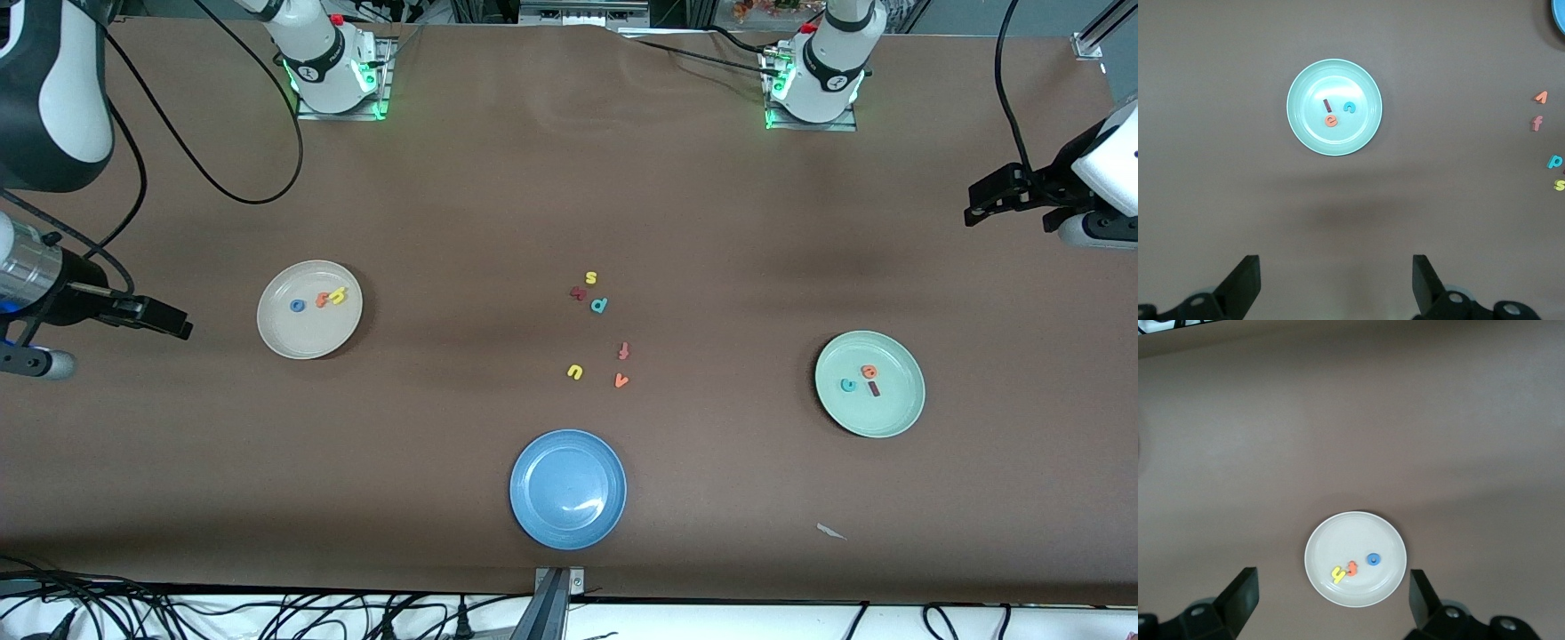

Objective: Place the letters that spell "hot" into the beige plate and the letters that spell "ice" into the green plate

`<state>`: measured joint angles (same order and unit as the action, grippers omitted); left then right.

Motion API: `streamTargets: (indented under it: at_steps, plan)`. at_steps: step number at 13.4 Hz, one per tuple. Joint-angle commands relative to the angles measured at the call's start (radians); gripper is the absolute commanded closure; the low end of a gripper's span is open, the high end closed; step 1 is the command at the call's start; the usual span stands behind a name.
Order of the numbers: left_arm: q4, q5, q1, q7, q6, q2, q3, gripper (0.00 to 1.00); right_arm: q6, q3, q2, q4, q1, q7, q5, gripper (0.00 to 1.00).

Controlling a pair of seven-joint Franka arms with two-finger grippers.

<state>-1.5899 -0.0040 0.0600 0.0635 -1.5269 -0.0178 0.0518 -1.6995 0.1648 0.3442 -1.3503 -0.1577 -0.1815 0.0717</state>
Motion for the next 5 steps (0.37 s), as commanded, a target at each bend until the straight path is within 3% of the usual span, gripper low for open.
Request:
streamTargets:
  at_steps: [1,5]
  plan:
    - [0.013,-0.008,0.001,0.012,0.001,-0.002,0.0,0.0,0.0,-0.004,-0.017,-0.023,-0.008,-0.062,0.003,0.0]
    - [0.011,-0.008,0.001,0.012,0.002,-0.001,0.0,0.0,0.024,-0.001,-0.017,-0.015,-0.006,-0.088,0.003,0.0]
